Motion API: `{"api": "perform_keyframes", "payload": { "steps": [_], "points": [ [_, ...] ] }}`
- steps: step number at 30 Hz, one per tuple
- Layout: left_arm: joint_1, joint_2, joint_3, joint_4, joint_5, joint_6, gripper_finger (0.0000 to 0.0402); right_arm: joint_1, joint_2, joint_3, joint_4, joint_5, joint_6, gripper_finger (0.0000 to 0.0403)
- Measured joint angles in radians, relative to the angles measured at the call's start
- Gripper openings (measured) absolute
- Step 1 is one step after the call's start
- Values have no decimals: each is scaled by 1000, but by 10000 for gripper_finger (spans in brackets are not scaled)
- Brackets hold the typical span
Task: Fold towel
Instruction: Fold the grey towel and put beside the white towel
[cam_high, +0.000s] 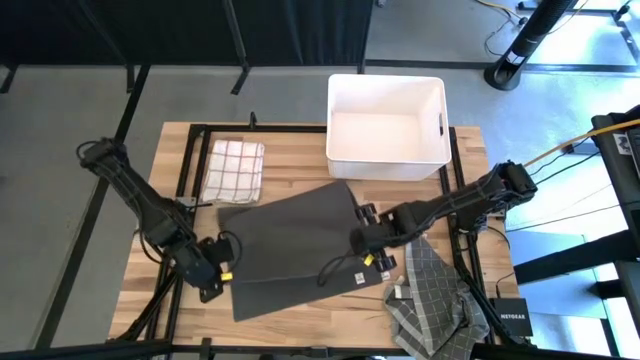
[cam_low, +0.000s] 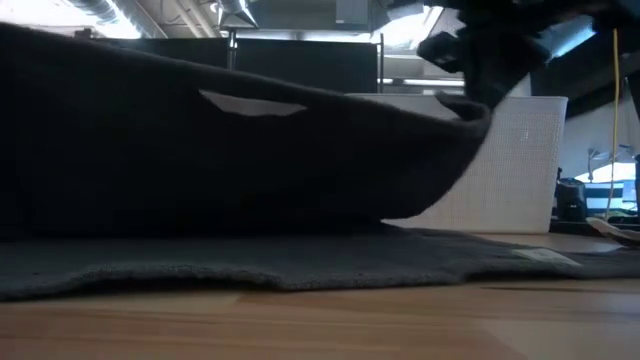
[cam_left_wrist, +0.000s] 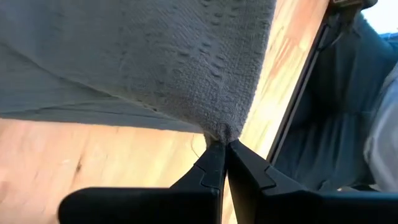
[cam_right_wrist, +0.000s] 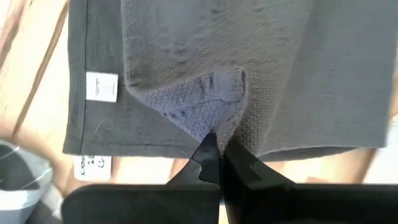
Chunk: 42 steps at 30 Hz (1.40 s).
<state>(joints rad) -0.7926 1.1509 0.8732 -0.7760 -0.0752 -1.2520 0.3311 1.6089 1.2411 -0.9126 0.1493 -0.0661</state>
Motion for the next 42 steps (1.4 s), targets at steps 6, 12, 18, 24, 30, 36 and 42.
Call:
{"api": "perform_keyframes", "payload": {
  "steps": [6, 12, 18, 24, 30, 36, 42],
  "points": [
    [-2, 129, 0, 92, -1, 17, 5, 54, 0, -114, 51, 6, 97, 1],
    [-1, 209, 0, 201, 177, 33, 5, 104, -1, -143, 32, -9, 171, 1],
    [13, 141, 26, 184, 219, 24, 5, 118, -3, -36, -30, -20, 199, 1],
    [-6, 96, 44, 174, 125, 35, 5, 143, -5, -8, -39, -20, 220, 1],
    [-13, 150, -17, 188, 115, 9, 5, 142, -5, -108, 16, -67, 290, 1],
    [-10, 182, -42, 199, 135, 9, 5, 141, -5, -155, 63, -172, 401, 16],
    [13, 183, -49, 194, 133, 56, 9, 140, -5, -159, 53, -166, 436, 59]
  ]
}}
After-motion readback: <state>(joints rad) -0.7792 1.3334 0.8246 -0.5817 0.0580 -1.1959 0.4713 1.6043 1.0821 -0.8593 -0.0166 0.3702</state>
